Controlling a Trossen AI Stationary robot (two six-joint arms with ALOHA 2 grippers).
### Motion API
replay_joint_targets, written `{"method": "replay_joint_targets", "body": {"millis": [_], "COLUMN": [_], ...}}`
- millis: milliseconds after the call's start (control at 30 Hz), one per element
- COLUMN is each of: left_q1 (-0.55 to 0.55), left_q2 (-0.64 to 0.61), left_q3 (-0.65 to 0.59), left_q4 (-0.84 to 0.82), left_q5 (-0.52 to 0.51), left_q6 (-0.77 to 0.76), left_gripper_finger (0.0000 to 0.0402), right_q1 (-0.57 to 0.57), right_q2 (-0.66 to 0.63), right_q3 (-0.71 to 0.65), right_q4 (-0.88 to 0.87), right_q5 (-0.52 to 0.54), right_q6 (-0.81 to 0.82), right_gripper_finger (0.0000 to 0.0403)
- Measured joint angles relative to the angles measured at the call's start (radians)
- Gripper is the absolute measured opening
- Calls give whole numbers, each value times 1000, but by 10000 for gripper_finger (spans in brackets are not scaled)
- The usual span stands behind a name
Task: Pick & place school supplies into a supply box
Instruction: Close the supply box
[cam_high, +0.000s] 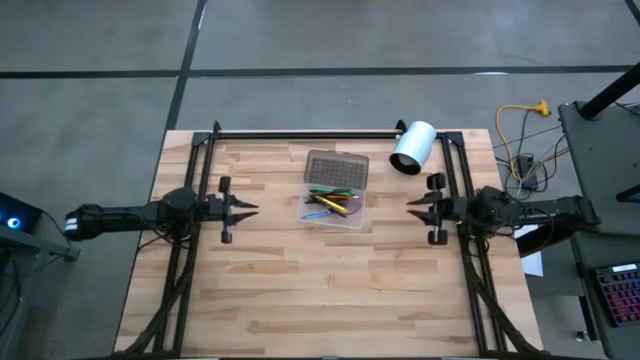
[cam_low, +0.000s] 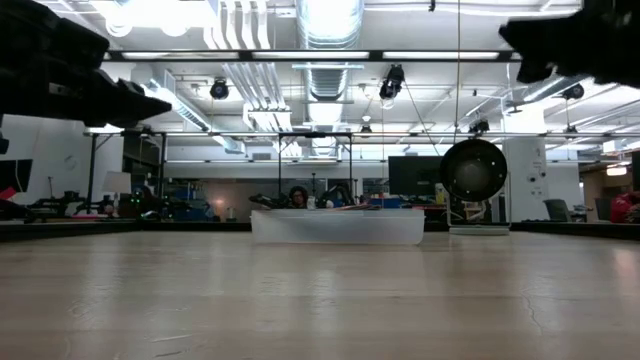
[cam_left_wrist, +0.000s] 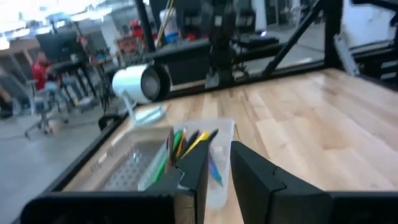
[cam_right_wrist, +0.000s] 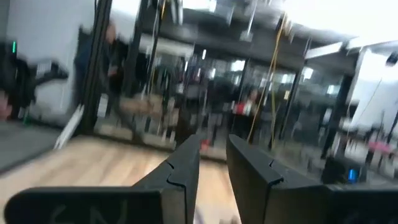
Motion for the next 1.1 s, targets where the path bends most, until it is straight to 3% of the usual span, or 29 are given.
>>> {"method": "replay_joint_targets", "body": {"millis": [300,500,1100], "left_q1": [0,0,0], "left_q2": [-61,-71,-63], "left_q3": [1,0,-1], "left_q4": [-3,-11,-34], "left_q5": [20,22,31], "left_q6": [6,6,-1], "left_gripper_finger": [54,54,54], "right_q1": [0,1,0], "right_q2": [-136,-245,-223], "right_q3": [2,1,0], "right_q4": [-495,-467,-416], "right_q5": [5,24,27], "right_q6": [1,6,0], "right_gripper_finger": [73,73,73]}}
